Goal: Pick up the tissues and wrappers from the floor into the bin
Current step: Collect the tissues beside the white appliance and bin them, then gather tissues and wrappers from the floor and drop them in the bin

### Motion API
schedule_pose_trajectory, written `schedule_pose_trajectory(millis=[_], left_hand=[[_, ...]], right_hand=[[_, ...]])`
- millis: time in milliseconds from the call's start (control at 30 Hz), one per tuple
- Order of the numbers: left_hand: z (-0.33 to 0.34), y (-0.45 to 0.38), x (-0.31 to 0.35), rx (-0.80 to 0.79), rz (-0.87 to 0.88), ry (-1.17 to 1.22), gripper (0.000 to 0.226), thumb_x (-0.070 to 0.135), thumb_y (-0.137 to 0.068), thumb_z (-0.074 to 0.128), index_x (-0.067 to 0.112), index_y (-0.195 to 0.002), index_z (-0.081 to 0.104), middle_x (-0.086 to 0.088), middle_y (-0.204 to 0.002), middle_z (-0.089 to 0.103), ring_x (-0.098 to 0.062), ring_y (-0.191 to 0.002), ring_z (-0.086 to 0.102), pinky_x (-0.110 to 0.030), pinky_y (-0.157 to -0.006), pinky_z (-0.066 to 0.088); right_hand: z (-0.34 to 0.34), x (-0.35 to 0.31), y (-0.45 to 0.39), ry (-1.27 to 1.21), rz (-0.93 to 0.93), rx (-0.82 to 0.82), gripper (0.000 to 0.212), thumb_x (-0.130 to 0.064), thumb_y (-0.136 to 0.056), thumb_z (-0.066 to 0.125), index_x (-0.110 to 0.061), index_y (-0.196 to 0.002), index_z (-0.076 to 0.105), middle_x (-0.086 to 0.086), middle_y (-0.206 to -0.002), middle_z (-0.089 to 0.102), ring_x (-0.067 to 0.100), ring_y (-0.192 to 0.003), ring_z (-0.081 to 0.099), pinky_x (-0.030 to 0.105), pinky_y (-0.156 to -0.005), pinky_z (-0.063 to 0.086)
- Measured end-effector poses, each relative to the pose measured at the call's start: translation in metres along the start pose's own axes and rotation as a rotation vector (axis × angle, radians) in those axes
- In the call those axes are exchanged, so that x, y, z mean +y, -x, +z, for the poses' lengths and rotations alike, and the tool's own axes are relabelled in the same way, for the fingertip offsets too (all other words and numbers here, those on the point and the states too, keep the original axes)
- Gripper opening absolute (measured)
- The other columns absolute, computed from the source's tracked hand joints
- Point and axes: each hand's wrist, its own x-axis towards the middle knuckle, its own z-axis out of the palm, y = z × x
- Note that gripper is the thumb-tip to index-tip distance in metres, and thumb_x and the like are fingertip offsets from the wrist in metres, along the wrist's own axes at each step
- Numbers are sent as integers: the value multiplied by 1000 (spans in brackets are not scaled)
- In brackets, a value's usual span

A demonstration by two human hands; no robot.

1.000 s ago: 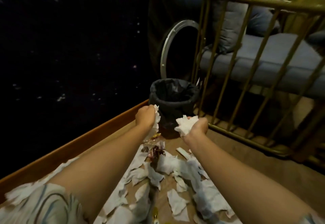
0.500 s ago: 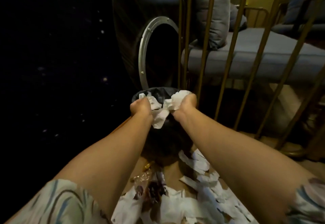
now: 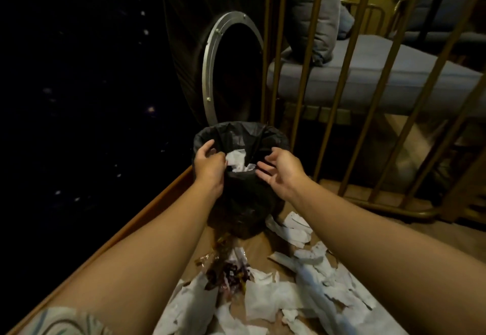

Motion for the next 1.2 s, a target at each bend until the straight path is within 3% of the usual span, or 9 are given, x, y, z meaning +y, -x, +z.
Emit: schedule_pose_trajectory(millis=[133,267,433,600,767,933,1033,1100,1200], left_hand=[[-30,44,-13,-119,85,-190,28,-5,-92,57,11,-115,58,-7,-111,64,-20,-105,64,-29,-88,55],[-64,101,-31,-274,194,-483,22,-8,-92,54,0,-110,63,-13,-101,66,-18,-97,62,-13,-72,52],[-120,150,-50,-325,186,-681,14,3,-91,61,13,-99,65,-7,-99,68,-21,-95,66,-27,-81,53],[-177,206,-66,-318,91,-760,12,5,-92,60,13,-98,67,-3,-94,67,-16,-83,64,-17,-69,53],[-239,262,-88,-529,88,-895,15,5,-90,58,13,-98,68,2,-93,67,-10,-82,63,-17,-71,49],[-290,314,-125,-781,285,-1169,22,27,-86,52,27,-104,63,7,-106,60,-7,-100,52,-25,-86,43],[-305,340,-146,-853,317,-1244,51,55,-85,58,23,-125,56,-2,-137,49,-15,-130,40,-37,-109,37],[-313,354,-159,-897,270,-1368,98,79,-70,59,25,-147,33,-1,-160,19,-17,-149,10,-39,-123,11],[-327,367,-177,-944,247,-1532,131,92,-56,54,28,-155,-4,6,-158,-26,-12,-144,-29,-33,-118,-18]], right_hand=[[-19,17,35,341,-48,-11,33,-8,-97,40,-16,-125,55,7,-115,64,21,-98,63,35,-81,52],[-31,45,77,491,-63,-36,26,-17,-98,44,-12,-115,62,8,-101,70,18,-82,64,26,-62,47],[-39,78,135,556,27,-42,27,-26,-100,43,-15,-83,62,5,-85,68,12,-64,60,24,-55,43],[-43,112,184,588,76,-79,37,-34,-100,44,-12,-74,60,12,-86,68,23,-77,64,33,-66,52],[-63,163,231,850,19,-276,46,-38,-102,39,-10,-76,65,4,-75,68,15,-65,61,28,-63,47],[-122,236,265,1141,-180,-529,16,-15,-93,53,-18,-81,63,-5,-77,61,11,-74,58,32,-70,46],[-160,269,280,1310,-258,-499,25,-17,-77,48,-15,-96,64,4,-98,63,23,-97,56,37,-87,45],[-181,282,291,1462,-348,-466,22,-22,-78,49,-18,-98,59,1,-102,59,26,-105,52,39,-92,37],[-205,305,304,1582,-474,-458,34,-46,-88,53,-21,-110,54,4,-127,53,27,-125,44,40,-105,31]])
